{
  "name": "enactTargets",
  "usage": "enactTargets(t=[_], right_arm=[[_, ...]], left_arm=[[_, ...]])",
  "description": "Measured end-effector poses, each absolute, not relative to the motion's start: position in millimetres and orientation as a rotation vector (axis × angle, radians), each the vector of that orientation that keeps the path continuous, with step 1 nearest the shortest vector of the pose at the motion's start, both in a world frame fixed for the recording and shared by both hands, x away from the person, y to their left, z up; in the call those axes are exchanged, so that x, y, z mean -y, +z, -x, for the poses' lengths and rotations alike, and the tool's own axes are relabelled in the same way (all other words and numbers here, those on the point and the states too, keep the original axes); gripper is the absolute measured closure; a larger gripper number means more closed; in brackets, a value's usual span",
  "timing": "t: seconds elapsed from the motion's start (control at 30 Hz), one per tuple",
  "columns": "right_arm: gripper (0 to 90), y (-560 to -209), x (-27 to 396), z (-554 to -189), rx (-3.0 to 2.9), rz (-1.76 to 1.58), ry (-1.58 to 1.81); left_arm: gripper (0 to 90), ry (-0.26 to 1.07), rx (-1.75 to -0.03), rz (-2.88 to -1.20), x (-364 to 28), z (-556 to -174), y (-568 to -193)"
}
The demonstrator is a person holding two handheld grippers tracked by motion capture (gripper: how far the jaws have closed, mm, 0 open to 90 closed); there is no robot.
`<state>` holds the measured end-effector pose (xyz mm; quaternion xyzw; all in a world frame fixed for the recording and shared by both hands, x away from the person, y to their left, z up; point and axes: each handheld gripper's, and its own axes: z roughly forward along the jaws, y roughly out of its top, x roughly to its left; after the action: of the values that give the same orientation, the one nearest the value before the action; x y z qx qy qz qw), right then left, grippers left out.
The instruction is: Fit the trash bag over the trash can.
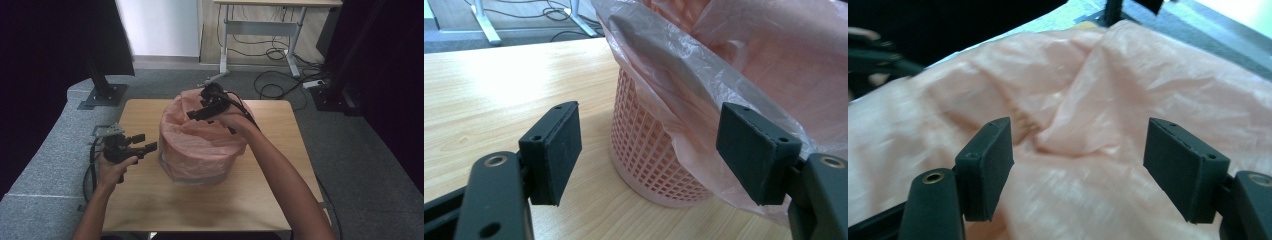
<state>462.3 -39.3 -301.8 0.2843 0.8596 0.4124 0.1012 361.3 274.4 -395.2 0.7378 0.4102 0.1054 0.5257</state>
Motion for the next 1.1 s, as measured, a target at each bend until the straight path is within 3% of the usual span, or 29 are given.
enactTargets(t=[0.23, 0.6, 0.8, 1.1], right_arm=[[25.0, -309, 26, -440, -2.650, -0.720, 1.198], [23.9, -331, 10, -442, -2.673, -0.715, 1.094], [24.1, -313, 23, -436, -2.553, -0.760, 1.208], [23.7, -276, 80, -407, -2.369, -0.707, 1.367]], left_arm=[[25.7, 0.256, -0.983, -1.763, -274, -361, -394], [25.8, 0.260, -0.986, -1.750, -279, -361, -393], [25.8, 0.264, -0.985, -1.741, -280, -360, -392], [25.9, 0.266, -0.997, -1.730, -282, -360, -392]])
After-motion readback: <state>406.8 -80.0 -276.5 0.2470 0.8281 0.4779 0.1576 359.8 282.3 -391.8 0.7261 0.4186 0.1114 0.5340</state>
